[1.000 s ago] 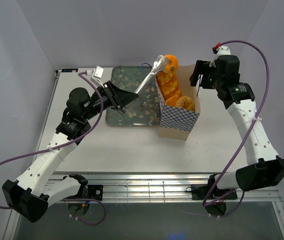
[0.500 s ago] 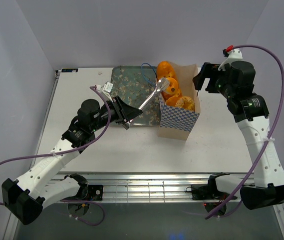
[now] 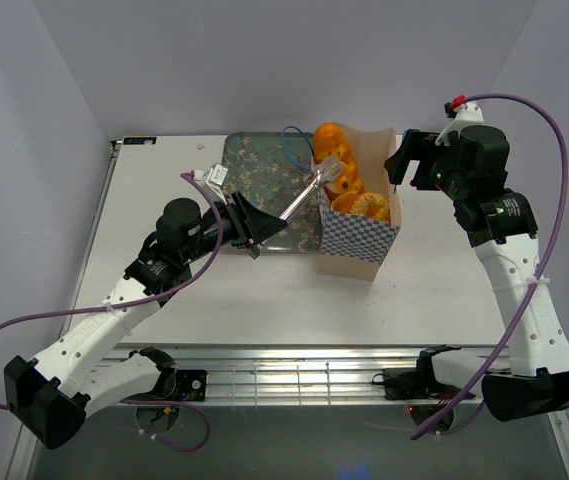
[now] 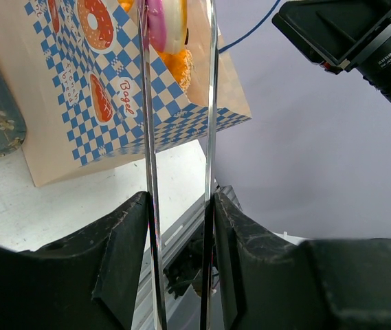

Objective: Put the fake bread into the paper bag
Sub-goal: Place the fake bread in the paper bag.

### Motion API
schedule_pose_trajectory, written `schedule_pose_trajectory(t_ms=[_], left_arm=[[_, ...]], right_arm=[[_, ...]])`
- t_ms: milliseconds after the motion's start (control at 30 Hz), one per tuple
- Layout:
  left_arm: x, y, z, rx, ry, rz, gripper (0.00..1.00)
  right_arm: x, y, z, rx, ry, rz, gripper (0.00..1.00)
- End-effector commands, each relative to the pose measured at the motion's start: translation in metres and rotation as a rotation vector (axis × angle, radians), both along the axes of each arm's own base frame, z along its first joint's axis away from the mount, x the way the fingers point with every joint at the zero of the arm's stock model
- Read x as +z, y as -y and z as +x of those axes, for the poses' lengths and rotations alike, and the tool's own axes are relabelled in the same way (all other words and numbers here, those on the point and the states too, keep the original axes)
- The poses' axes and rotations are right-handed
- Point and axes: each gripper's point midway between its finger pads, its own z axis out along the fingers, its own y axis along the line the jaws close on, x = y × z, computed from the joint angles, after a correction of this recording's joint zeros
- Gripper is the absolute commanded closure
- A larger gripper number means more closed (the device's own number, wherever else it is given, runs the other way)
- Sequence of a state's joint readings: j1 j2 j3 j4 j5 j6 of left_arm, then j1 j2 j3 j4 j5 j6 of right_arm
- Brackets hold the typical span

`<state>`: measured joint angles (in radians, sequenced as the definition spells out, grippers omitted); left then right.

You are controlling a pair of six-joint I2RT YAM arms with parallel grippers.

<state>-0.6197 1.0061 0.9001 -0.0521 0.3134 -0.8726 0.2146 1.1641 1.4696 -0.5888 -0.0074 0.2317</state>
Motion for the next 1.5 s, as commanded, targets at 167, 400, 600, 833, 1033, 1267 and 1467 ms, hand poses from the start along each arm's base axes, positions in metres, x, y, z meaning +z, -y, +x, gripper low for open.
schedule_pose_trajectory(t_ms=[167,400,600,833,1033,1267,1467], left_arm=[[0.016,0.001,-0.002,-0.015,0.060,-0.007,0.47],[0.037,-0.006,-0.008,-0.007,0.117,-0.008,0.47],[0.042,-0.011,-0.009,0.011,0.133,-0.004,0.47],[0.054,-0.033,-0.008,0.112,0.199,0.028,0.50],[0.078,-0.107,0.006,0.440,0.346,0.231,0.51],[0.066,-0.190,0.004,0.763,0.402,0.459,0.52],[0.005,-0.221,0.009,0.902,0.256,0.627,0.54]], right_arm=[[0.010,-0.001,-0.002,0.008,0.035,0.003,0.09],[0.010,-0.001,-0.001,0.009,0.039,-0.003,0.09],[0.009,-0.002,-0.001,0.015,0.036,0.001,0.09],[0.009,0.000,-0.003,0.009,0.039,-0.003,0.09],[0.007,0.000,-0.004,0.011,0.036,-0.006,0.09],[0.008,-0.003,-0.005,0.022,0.043,0.006,0.09],[0.006,-0.006,-0.003,0.039,0.044,0.013,0.09]])
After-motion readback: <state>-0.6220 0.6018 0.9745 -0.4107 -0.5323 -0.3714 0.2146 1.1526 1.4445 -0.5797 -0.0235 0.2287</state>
